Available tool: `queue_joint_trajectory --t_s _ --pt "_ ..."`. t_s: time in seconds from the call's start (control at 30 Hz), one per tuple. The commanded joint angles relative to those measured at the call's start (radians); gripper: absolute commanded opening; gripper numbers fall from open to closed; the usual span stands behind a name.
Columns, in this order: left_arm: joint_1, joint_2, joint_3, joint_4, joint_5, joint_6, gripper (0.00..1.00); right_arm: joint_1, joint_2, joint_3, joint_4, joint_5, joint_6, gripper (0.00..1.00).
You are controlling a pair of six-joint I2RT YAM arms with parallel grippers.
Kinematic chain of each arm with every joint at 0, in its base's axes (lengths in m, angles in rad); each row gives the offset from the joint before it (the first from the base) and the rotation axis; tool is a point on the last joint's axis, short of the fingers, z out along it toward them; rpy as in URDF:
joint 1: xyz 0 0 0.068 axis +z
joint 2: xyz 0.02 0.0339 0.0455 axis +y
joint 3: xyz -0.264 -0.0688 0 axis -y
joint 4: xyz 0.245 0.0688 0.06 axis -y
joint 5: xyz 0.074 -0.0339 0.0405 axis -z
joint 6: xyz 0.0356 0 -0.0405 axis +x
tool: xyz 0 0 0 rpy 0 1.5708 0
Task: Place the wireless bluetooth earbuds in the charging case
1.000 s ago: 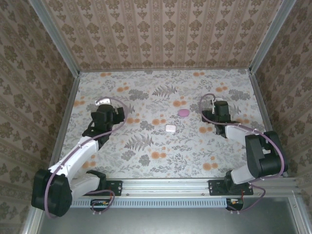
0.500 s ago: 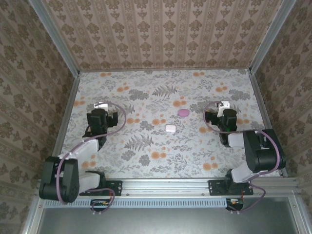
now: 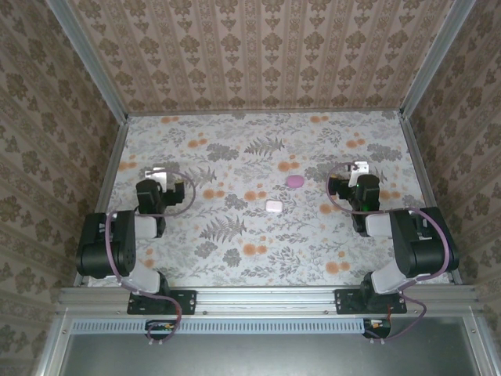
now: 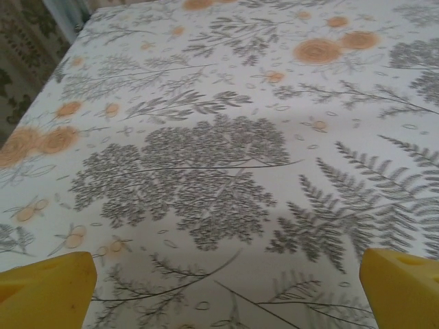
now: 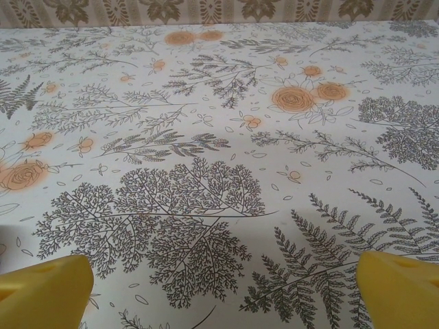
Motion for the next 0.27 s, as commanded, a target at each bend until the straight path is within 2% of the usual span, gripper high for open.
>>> queue_joint_trajectory --t_s 0.0,0.23 --pt "-0.011 0.001 0.028 0.048 0.029 -0.021 1.0 0.004 -0.002 0.017 0.025 0.016 0.005 1.0" --pt "-0.026 -0.002 0.031 0.037 0.002 -0.016 1.0 0.004 -0.004 0.016 0.026 0.015 0.004 1.0"
